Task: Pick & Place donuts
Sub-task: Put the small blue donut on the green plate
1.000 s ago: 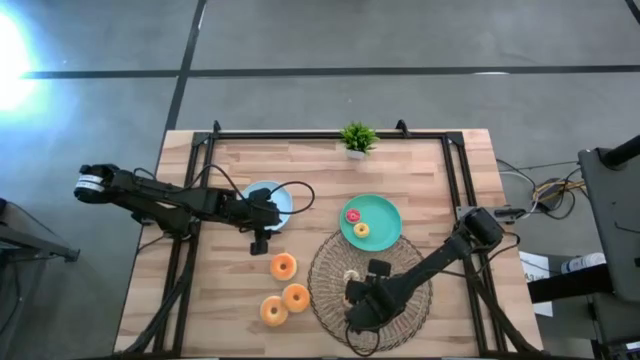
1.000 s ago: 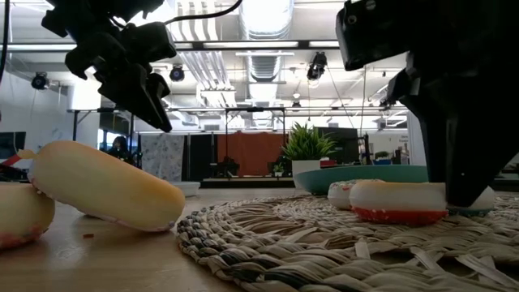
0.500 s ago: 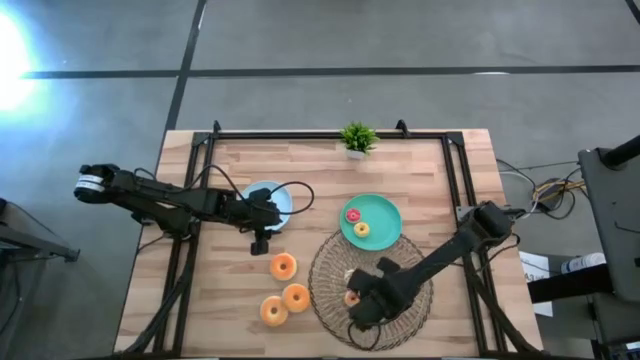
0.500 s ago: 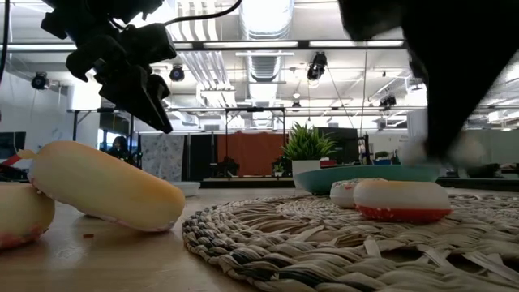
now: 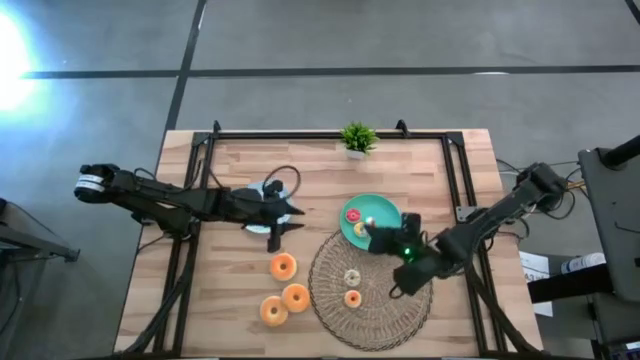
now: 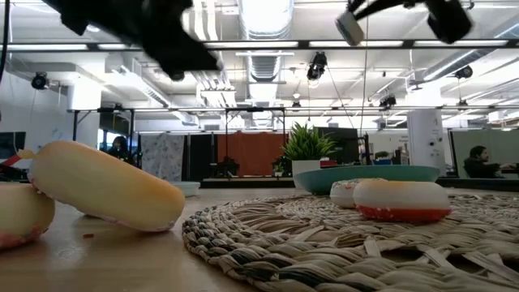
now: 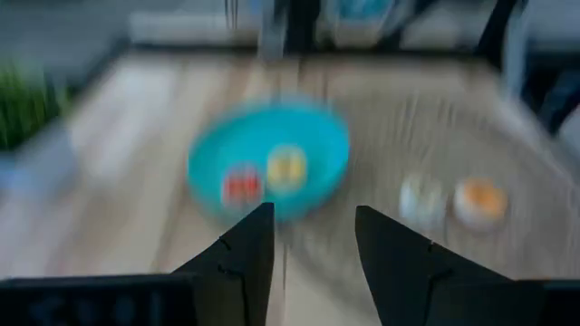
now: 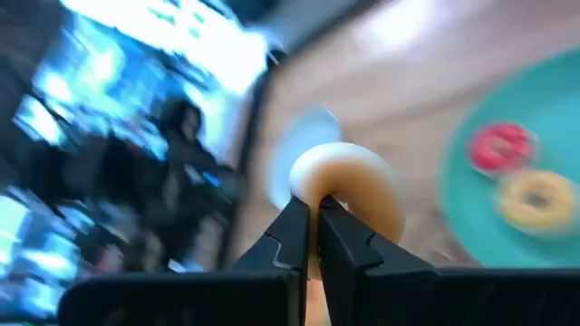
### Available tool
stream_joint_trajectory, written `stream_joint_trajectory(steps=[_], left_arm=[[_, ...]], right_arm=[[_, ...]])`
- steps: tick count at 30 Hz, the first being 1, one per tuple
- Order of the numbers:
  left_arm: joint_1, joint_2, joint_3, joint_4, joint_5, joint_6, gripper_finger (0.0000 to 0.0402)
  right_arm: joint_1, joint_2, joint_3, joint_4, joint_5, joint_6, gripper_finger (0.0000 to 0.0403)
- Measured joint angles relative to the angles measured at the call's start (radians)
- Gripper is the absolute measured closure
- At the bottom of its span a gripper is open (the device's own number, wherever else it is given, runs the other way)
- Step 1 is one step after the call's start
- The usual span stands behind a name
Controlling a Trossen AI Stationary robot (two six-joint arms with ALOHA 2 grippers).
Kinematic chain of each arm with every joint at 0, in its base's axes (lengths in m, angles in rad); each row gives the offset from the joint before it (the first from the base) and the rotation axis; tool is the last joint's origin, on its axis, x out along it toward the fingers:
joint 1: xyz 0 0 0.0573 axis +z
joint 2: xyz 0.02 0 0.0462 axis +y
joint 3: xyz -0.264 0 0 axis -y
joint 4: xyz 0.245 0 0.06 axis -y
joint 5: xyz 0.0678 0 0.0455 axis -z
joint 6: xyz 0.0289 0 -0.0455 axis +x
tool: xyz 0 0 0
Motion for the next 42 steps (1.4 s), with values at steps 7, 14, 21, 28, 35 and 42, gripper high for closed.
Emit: stream_joint_trajectory(steps=[7, 14, 21, 28, 35, 42], left_arm=[[-0.024, 0.064, 0.001, 0.322, -0.013, 0.063, 0.027], [-0.023, 0.15, 0.057, 0.344, -0.045, -0.058, 0.0267], [-0.025, 0.253, 0.17, 0.352, -0.102, 0.164, 0.0246], [-0.025, 0.374, 0.277, 0.348, -0.191, 0.223, 0.0245], [-0.025, 0.377, 0.307, 0.359, -0.242, 0.207, 0.0245], [-0.025, 0.378, 0.314, 0.344, -0.184, 0.141, 0.0245]], right_arm=[[-0.093, -0.045, -0.129, 0.595, 0.097, -0.355, 0.0391], [-0.141, -0.012, -0.13, 0.802, 0.064, -0.56, 0.0391], [-0.142, 0.024, -0.129, 0.805, 0.063, -0.466, 0.039], [-0.144, 0.047, -0.105, 0.805, 0.082, -0.458, 0.039], [-0.141, 0.047, -0.095, 0.806, 0.111, -0.486, 0.039], [-0.148, 0.05, -0.097, 0.803, 0.134, -0.495, 0.039]])
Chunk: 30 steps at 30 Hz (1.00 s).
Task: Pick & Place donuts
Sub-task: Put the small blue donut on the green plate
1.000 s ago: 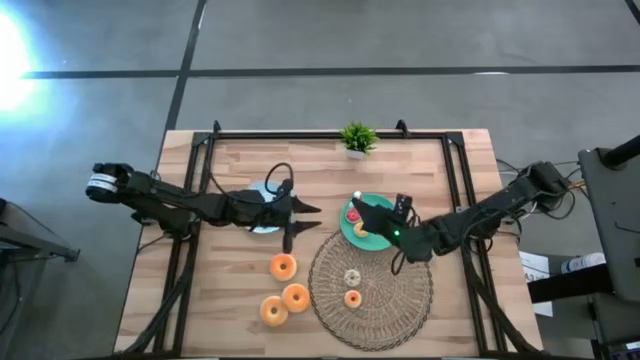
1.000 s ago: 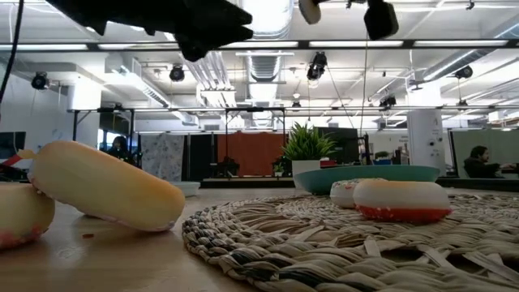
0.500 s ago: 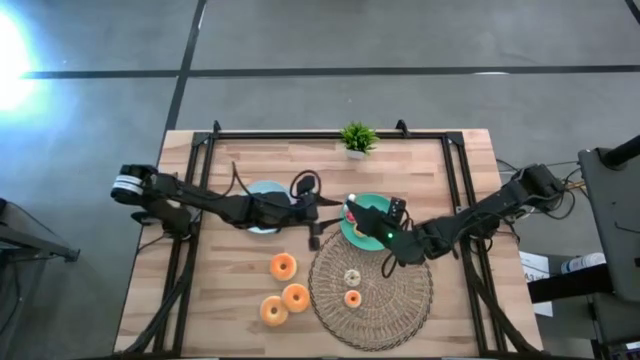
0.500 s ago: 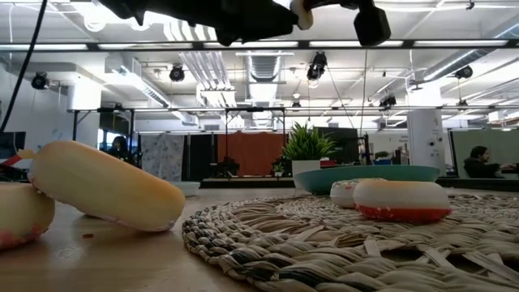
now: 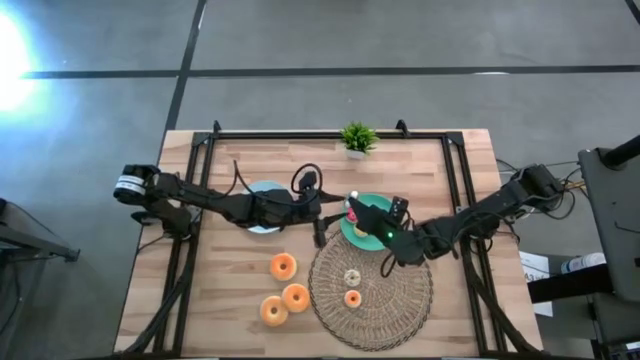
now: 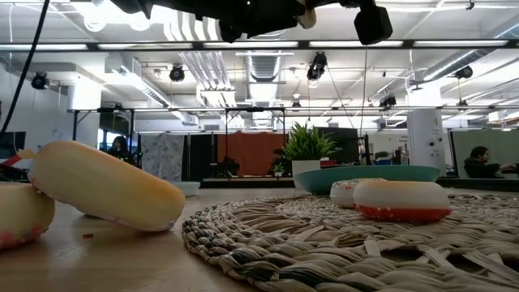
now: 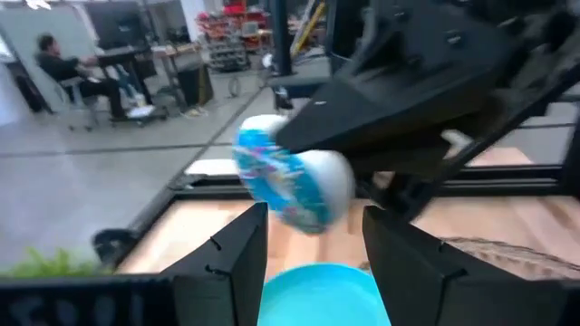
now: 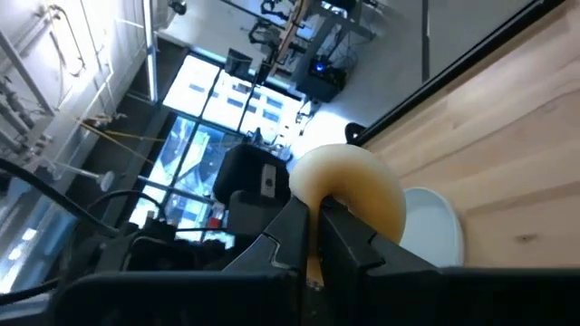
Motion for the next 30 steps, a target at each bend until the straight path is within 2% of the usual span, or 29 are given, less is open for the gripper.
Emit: stream_joint_trajectory(steps=[5, 18, 22, 30], left_arm=[[-0.001, 0.011, -0.001, -0.01, 0.005, -0.053, 0.0245], [0.005, 0.031, 0.034, 0.001, 0.006, -0.023, 0.0255], [0.009, 0.031, 0.034, -0.004, -0.002, -0.004, 0.0289], [0.011, 0.031, 0.035, -0.014, -0.013, 0.044, 0.039]], right_arm=[[-0.003, 0.0, -0.001, -0.001, 0.0, -0.013, 0.039], [-0.003, 0.0, -0.001, 0.0, -0.017, 0.001, 0.039], [-0.003, 0.0, -0.002, 0.0, -0.036, 0.002, 0.039], [0.0, -0.006, -0.003, -0.001, -0.082, -0.065, 0.0379]])
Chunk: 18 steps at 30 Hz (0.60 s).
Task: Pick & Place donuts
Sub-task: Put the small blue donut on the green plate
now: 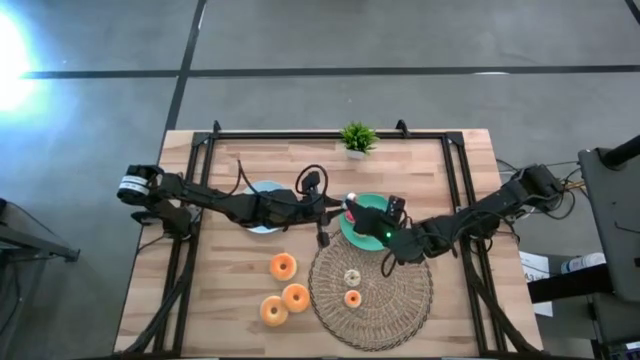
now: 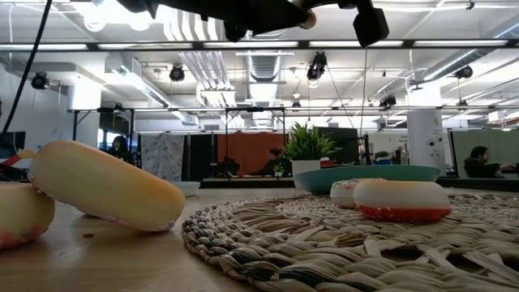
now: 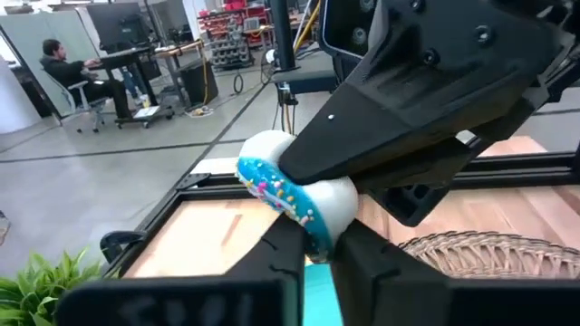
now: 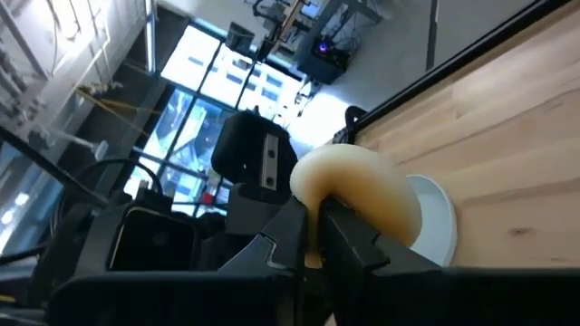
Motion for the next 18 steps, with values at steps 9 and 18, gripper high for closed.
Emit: stream_joint_trajectory(steps=[9, 18], left_arm=[[0.003, 0.001, -0.002, -0.075, -0.026, 0.06, 0.0396], [0.048, 0.027, -0.003, -0.2, -0.011, 0.129, 0.0396]], right_arm=[[0.019, -0.061, -0.001, -0.149, -0.045, -0.039, 0.0285], [0.07, -0.213, 0.0, -0.328, -0.06, -0.16, 0.0226]])
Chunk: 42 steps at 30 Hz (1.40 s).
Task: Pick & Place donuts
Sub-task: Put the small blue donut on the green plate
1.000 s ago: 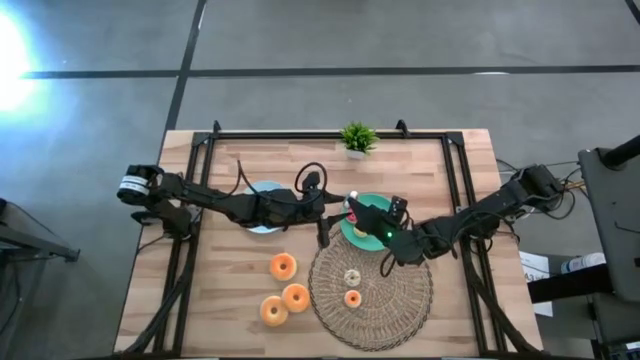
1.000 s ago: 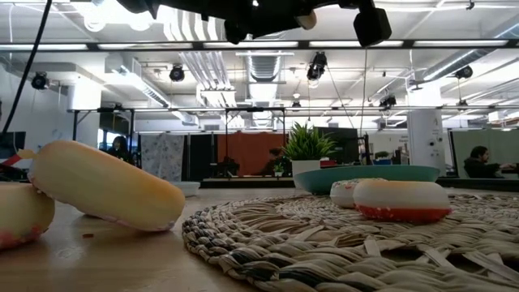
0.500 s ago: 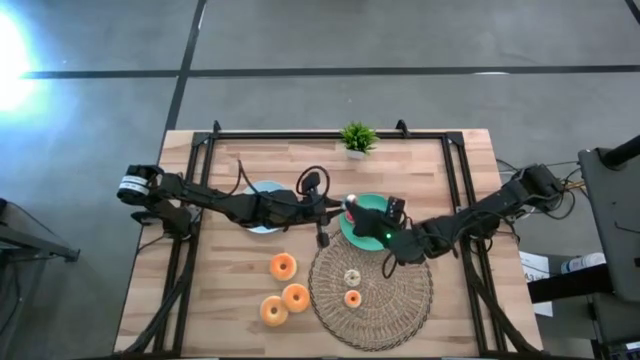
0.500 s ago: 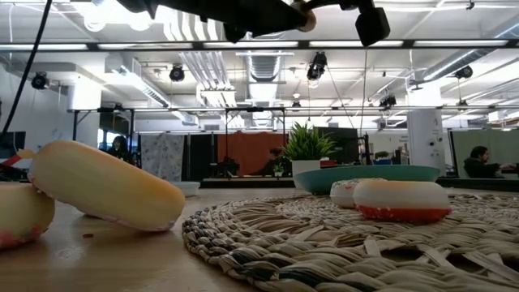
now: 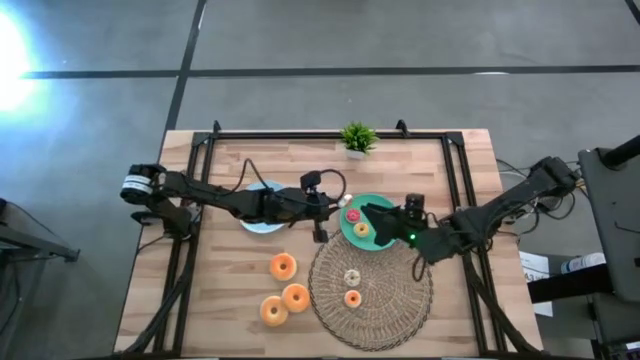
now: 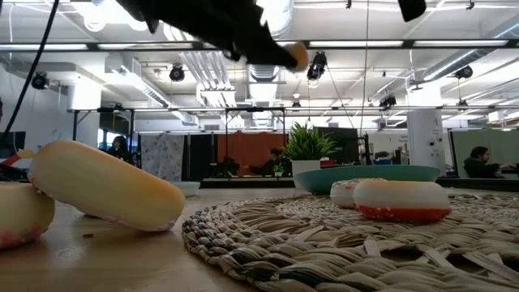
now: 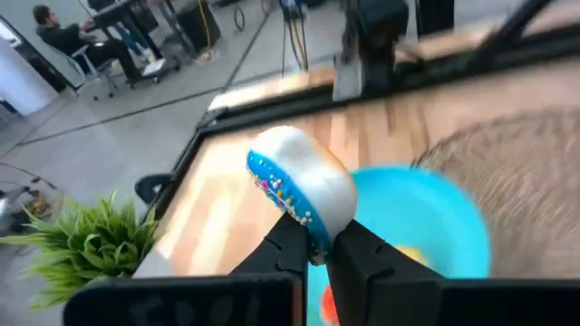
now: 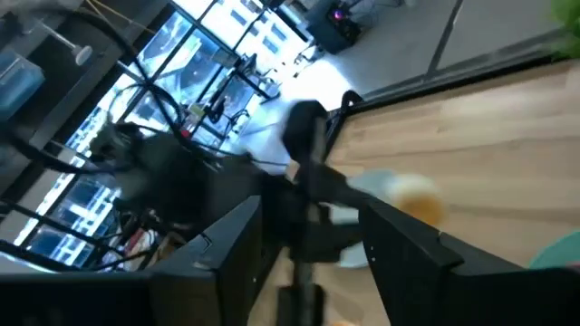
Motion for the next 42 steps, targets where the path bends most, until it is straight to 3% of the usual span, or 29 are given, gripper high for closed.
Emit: stream_joint_trajectory(steps=[5, 10, 15, 20, 28, 33, 42], left_arm=[[0.019, 0.09, 0.019, -0.034, 0.027, 0.149, 0.0397], [0.034, 0.232, 0.113, -0.102, 0.046, 0.281, 0.0397], [0.042, 0.381, 0.283, -0.198, 0.056, 0.417, 0.0397], [0.077, 0.514, 0.502, -0.354, 0.037, 0.431, 0.0397], [0.141, 0.678, 0.812, -0.739, 0.018, 0.47, 0.0397], [0.15, 0.692, 0.852, -0.783, 0.084, 0.429, 0.0397], [0.15, 0.689, 0.852, -0.795, 0.102, 0.462, 0.0392]], right_arm=[[0.003, -0.07, 0.0, -0.035, 0.007, -0.068, 0.0225], [0.003, -0.131, 0.0, -0.036, 0.007, -0.134, 0.0225], [0.003, -0.183, 0.0, -0.034, 0.032, -0.181, 0.0225], [0.003, -0.215, 0.0, -0.036, 0.034, -0.216, 0.0225], [0.004, -0.235, 0.0, -0.039, 0.034, -0.248, 0.0225], [0.004, -0.268, 0.0, -0.039, 0.034, -0.299, 0.0225], [0.004, -0.324, 0.0, -0.04, 0.035, -0.387, 0.0225]])
